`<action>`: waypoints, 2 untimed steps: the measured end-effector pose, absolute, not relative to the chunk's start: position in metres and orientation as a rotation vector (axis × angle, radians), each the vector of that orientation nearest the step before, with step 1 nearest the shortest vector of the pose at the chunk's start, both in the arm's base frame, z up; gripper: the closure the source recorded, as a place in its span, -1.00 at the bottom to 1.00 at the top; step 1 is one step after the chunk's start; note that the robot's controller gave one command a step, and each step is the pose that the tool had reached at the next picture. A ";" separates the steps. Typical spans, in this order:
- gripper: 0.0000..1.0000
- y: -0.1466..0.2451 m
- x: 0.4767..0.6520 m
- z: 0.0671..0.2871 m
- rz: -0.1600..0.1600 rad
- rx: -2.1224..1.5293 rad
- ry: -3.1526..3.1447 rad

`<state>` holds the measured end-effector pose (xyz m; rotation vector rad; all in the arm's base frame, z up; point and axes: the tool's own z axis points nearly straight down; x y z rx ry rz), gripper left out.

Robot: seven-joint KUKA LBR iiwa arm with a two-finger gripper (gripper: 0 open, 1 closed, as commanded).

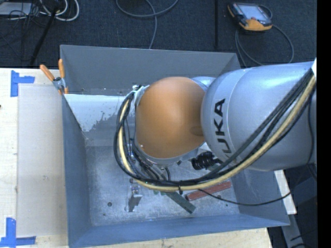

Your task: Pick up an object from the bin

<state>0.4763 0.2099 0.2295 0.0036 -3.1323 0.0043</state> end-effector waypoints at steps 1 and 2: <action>-1.00 0.209 0.478 0.233 0.001 -0.002 -3.139; -1.00 0.209 0.479 0.233 0.001 0.000 -3.140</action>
Offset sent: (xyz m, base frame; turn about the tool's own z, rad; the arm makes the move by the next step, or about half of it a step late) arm 0.0632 -0.0637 -0.0910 -0.0029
